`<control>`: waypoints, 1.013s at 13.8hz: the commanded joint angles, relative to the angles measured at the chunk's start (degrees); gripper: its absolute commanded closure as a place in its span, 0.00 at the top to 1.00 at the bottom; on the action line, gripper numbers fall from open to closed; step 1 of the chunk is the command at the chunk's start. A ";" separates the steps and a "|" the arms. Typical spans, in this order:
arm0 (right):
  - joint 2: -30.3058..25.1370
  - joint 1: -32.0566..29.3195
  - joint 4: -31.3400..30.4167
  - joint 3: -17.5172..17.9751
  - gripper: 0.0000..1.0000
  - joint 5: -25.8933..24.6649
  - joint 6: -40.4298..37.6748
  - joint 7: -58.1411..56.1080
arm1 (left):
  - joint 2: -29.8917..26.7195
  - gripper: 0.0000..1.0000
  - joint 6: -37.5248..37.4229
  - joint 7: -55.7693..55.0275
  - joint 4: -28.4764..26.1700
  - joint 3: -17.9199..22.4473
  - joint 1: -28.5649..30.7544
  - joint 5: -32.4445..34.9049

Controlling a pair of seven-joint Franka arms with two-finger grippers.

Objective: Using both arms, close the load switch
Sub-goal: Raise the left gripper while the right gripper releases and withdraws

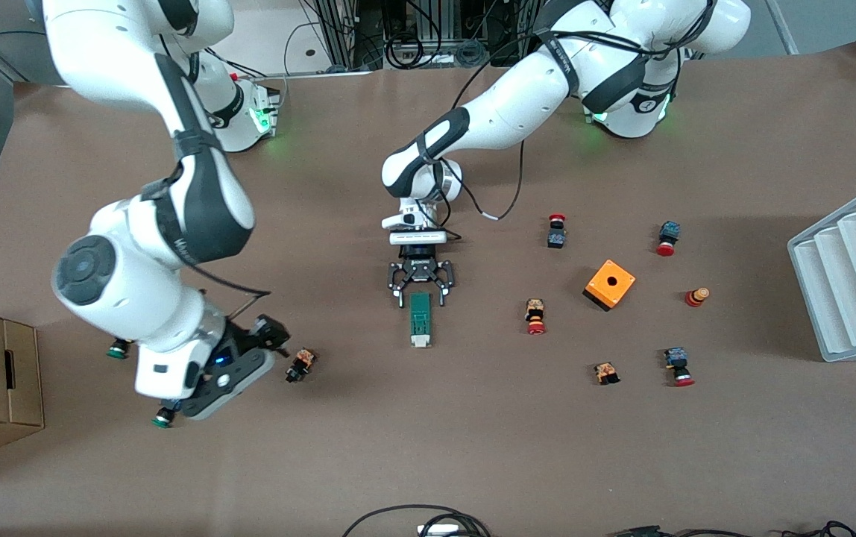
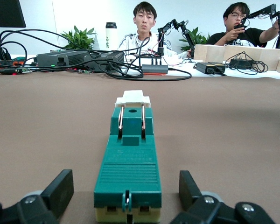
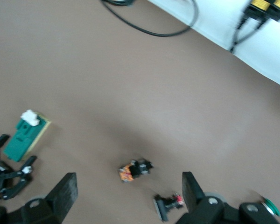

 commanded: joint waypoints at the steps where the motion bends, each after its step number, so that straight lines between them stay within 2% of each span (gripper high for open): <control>1: -1.53 -3.60 -1.11 0.39 1.00 1.27 -1.04 -0.06 | 0.29 1.00 0.02 0.02 0.44 0.58 -0.78 0.16; 4: -2.49 -6.95 -1.02 0.13 1.00 1.44 -6.38 0.02 | -1.20 1.00 0.46 7.29 -0.09 0.14 -0.25 -2.71; 8: -4.51 -7.66 -2.15 -4.43 1.00 1.36 -11.58 0.20 | -5.23 1.00 3.70 16.34 -0.27 0.05 -0.25 -10.36; 10: -6.44 -9.84 -4.26 -5.24 1.00 0.75 -13.86 0.20 | -8.13 1.00 5.46 24.33 -0.18 0.05 -0.25 -17.29; 14: -10.91 -13.90 -5.32 -4.53 1.00 -3.99 -19.31 0.02 | -14.11 0.99 9.06 41.82 0.34 -1.00 0.28 -31.97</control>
